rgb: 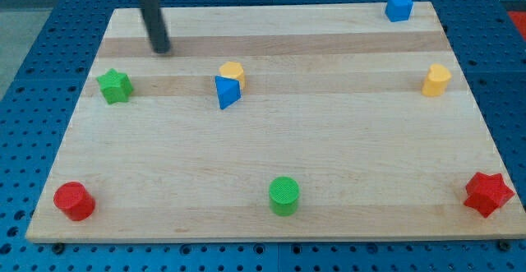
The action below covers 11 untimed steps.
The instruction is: Move the green star towards top center of the board
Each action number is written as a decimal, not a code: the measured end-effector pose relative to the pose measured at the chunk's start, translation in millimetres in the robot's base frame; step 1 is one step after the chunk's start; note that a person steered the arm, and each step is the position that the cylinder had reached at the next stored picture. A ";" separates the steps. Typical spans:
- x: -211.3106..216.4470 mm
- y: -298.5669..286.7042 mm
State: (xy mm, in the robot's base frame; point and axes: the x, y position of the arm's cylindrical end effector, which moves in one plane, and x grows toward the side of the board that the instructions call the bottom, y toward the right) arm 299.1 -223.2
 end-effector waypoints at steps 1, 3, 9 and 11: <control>12.8 -81.3; 96.6 -66.0; 63.9 20.0; 51.8 74.5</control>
